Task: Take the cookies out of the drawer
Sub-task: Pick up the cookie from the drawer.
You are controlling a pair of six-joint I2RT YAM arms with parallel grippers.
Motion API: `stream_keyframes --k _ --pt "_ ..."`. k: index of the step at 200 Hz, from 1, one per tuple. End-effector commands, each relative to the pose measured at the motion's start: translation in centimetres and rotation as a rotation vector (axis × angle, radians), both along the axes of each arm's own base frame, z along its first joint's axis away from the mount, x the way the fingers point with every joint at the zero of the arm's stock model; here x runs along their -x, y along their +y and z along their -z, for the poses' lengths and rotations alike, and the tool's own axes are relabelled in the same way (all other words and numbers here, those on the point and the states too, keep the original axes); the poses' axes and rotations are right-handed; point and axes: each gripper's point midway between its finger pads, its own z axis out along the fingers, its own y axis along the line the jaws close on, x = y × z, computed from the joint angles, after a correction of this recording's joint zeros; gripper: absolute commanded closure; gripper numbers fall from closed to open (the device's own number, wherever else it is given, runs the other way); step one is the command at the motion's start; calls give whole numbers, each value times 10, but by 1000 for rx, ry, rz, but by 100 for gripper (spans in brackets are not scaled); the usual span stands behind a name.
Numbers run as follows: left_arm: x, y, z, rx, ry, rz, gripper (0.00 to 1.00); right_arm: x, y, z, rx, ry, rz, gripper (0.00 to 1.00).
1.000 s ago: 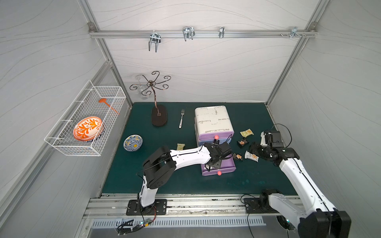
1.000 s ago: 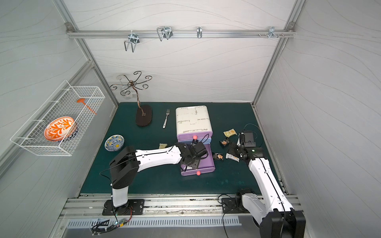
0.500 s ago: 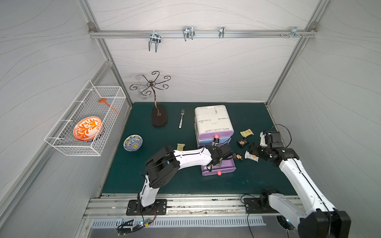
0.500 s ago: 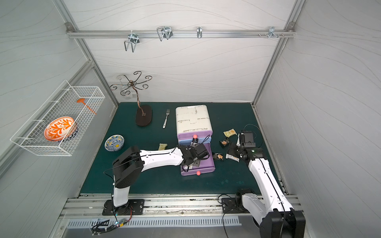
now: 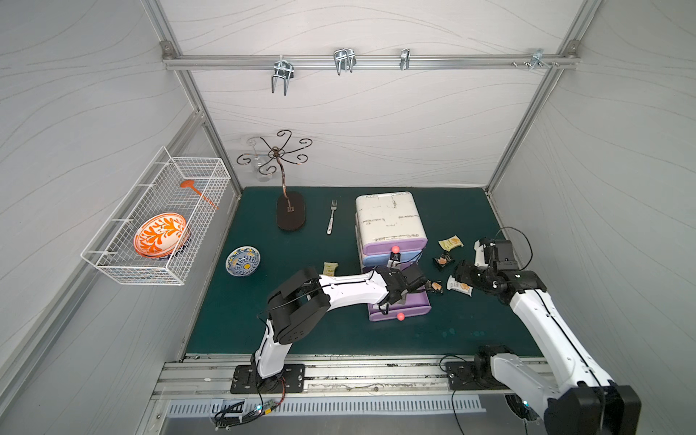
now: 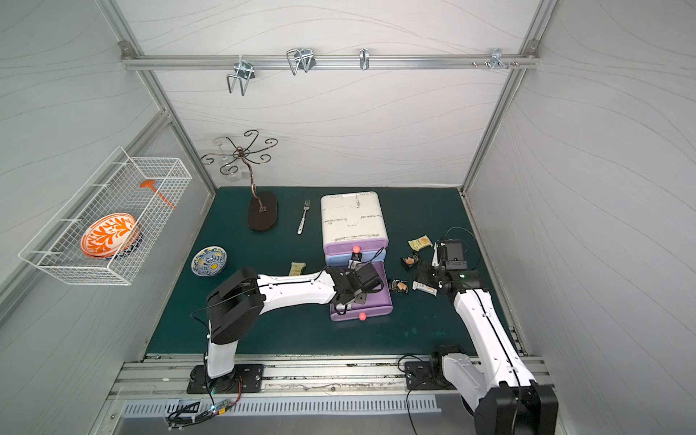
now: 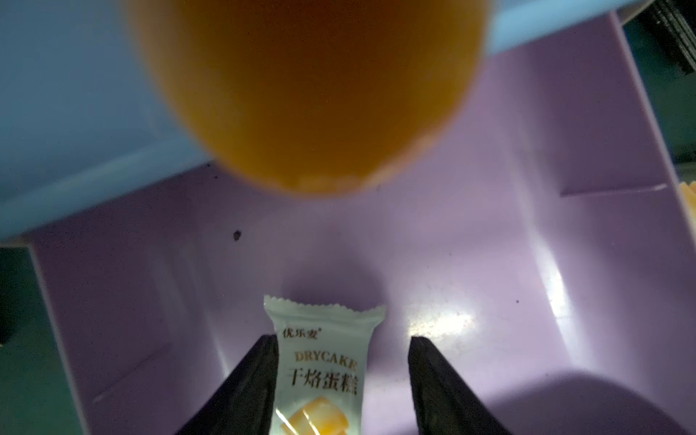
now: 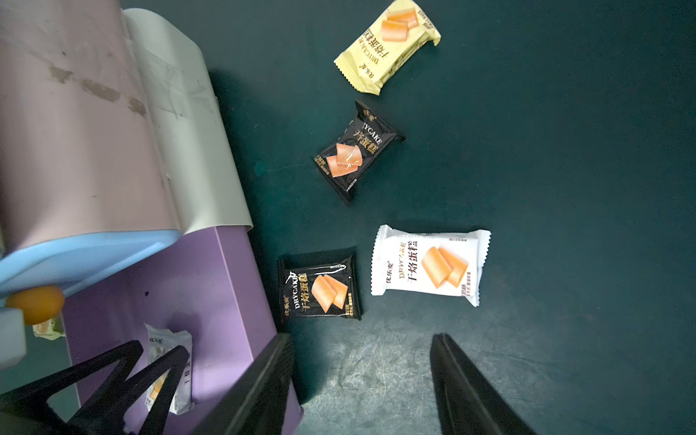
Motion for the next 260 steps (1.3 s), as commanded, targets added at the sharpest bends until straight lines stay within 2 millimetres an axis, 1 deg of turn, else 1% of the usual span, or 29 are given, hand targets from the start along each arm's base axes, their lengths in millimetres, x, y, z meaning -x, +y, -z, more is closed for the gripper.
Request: stream_keyframes --k 1,30,45,62,90,116,144,167,209,260 --pt "6 20 0 -31 51 -45 39 1 0 -2 -1 -12 -9 37" --pt "9 23 -16 -15 21 -50 39 1 0 -2 -2 -12 -11 37" --pt "13 20 -25 6 12 -46 38 2 0 -2 -1 -10 -10 36" --pt "18 20 -28 10 15 -42 38 2 0 -1 -2 -10 -10 36" --pt "26 18 -21 11 35 -38 37 3 1 -2 -9 -13 -9 36" --pt "29 14 -13 24 60 -36 38 3 1 -3 -7 -15 -11 36" --pt "32 17 -4 8 87 -53 37 3 1 -3 -4 -16 -16 36" --pt "32 14 1 18 96 -55 37 3 0 -4 -2 -21 -15 36" --pt "35 11 19 -5 129 -50 37 1 2 -3 -5 -21 -21 36" --pt "31 7 31 -19 131 -51 37 0 3 -2 -8 -22 -29 36"
